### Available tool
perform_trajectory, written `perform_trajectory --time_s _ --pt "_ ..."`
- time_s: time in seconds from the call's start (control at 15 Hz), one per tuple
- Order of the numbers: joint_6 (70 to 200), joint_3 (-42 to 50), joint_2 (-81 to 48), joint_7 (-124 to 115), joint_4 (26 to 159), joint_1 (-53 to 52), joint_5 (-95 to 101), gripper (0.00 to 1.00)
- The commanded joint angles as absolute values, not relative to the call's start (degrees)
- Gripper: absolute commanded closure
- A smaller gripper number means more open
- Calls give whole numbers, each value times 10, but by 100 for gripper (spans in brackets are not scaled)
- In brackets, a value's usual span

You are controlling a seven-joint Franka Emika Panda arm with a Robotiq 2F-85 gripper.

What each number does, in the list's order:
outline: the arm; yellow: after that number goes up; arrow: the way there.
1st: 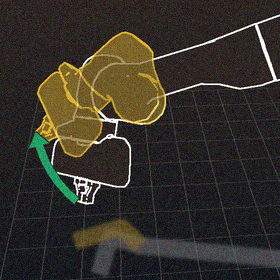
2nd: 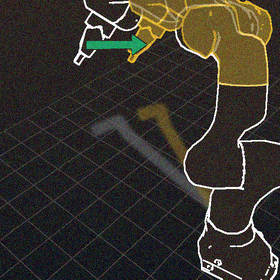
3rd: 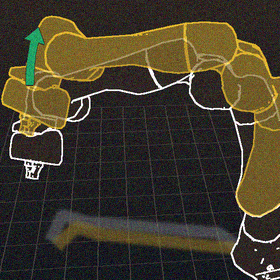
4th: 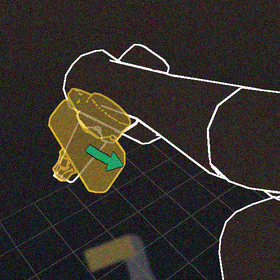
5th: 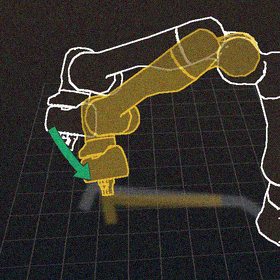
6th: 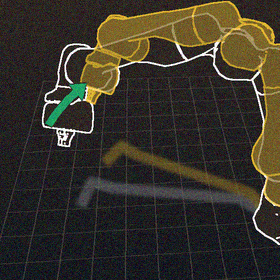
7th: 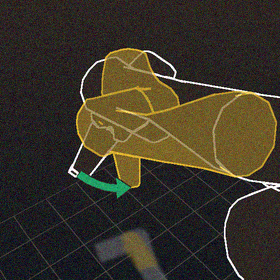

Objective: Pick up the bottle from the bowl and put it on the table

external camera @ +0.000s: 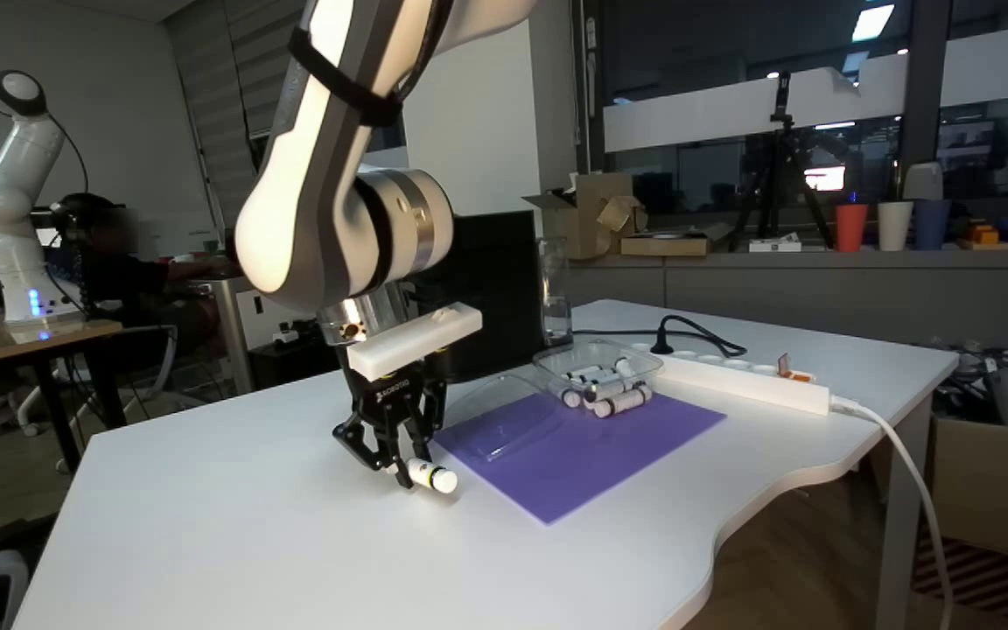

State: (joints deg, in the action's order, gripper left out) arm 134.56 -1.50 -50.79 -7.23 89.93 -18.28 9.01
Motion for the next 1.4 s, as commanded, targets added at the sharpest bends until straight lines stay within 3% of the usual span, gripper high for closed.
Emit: perform_trajectory --time_s 0.0,0.6,0.67,0.73,1.13,1.2,1.33 --pt "1363 -14 -507 -82 904 -184 98 93" --pt "1517 -7 -505 -90 943 -187 87 93" --pt "1519 -7 -504 -90 945 -187 86 46" --pt "1519 -7 -504 -87 947 -187 86 46" --pt "1437 5 -492 -89 949 -196 93 5" --pt "1471 -3 -514 -77 932 -188 93 24" --pt "1448 -4 -512 -78 932 -188 94 10"
